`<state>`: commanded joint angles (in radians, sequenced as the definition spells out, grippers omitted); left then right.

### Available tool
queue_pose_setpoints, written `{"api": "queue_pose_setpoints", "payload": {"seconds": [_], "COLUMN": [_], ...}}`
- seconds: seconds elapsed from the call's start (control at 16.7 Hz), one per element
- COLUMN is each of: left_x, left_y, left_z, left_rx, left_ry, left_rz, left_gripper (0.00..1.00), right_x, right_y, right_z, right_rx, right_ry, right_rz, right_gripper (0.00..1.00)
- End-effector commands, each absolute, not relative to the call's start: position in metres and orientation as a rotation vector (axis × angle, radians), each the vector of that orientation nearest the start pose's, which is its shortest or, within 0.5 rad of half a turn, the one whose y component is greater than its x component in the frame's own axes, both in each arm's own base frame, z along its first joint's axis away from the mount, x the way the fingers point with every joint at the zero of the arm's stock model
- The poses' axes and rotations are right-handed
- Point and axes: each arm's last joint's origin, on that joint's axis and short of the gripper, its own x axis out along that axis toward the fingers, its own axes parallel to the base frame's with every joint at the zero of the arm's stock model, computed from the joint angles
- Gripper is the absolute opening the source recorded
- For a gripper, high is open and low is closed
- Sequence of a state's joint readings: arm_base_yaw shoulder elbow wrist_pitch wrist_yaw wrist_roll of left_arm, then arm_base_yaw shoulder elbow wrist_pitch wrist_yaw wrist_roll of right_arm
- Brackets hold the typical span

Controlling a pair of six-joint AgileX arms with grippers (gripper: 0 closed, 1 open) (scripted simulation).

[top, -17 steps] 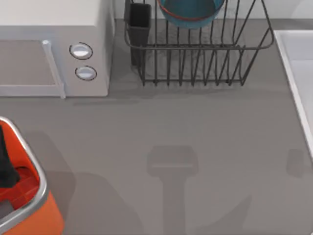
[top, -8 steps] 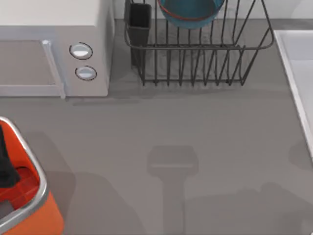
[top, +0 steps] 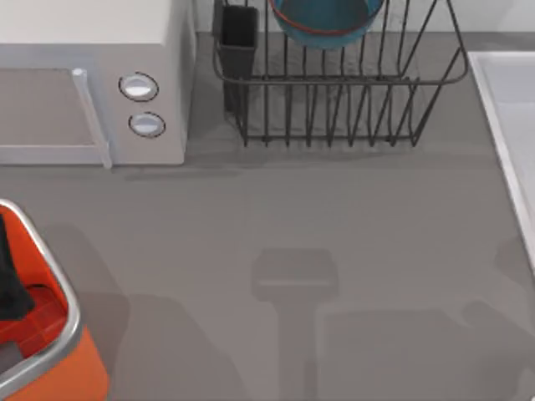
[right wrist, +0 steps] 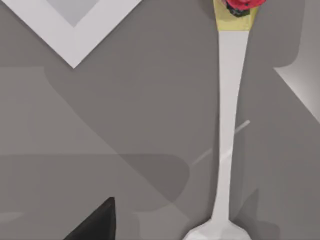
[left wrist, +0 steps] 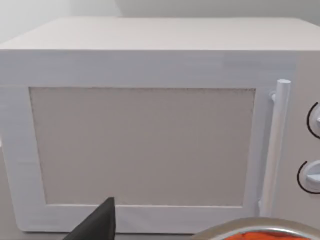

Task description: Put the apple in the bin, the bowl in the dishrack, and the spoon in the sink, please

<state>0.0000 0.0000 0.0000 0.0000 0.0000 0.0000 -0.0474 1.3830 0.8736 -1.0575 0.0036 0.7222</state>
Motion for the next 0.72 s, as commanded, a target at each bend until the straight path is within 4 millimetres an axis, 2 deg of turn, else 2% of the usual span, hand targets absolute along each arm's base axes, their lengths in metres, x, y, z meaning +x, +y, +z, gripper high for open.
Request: {"api": "queue_pose_setpoints", "payload": {"seconds": [0.24,0.48,0.72], "left_x": [0.106,0.106,0.106], "left_y": [-0.001,-0.001,-0.001], "left_z": [0.16,0.16,0.16], "left_rx": [0.0,0.0,0.0], "left_ry": [0.0,0.0,0.0], "left_rz": [0.0,0.0,0.0], "left_gripper": [1.0,1.0,1.0], "right_x": [0.221,0.226,0.223], "right_y": [-0.009,-0.01,-0.01], "right_z": [0.184,0.144,0.103], "right_rx": [0.6,0.603,0.603], "right_ry": [1.483,1.476,1.475], "right_rz": [-0.605,-0.604,-0.603], "right_gripper": [1.0,1.0,1.0]}}
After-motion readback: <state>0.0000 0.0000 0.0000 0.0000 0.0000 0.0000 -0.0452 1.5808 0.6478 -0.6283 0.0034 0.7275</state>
